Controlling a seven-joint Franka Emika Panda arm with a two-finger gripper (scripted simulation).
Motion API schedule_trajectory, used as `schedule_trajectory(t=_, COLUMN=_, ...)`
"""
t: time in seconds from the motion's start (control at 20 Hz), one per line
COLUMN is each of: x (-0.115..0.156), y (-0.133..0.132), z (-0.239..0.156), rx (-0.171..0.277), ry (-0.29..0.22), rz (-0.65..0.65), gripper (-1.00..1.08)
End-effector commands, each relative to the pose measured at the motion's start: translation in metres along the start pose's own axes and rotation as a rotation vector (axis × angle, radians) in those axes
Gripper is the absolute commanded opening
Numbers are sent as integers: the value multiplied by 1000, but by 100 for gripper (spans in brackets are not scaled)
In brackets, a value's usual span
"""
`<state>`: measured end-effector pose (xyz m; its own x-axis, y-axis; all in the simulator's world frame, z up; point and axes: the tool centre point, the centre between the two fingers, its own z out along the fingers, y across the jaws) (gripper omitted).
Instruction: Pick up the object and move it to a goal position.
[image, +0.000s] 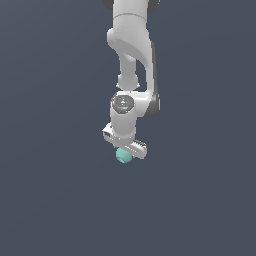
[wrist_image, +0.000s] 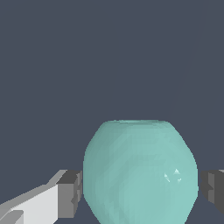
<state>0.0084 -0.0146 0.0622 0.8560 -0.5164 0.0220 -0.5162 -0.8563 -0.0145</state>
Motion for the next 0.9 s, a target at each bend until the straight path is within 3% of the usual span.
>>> schedule_trajectory(t=0.0, x=13, y=11, z=-3, rx=-1, ry=-2, rz=1, gripper=-100)
schedule_trajectory(t=0.5, x=83, y=67, z=-15, rx=-10, ry=-15, rz=-1, gripper=-100)
schedule_trajectory(t=0.85, x=112, y=88, z=-19, rx=-13, ry=-21, rz=-1, gripper=-100)
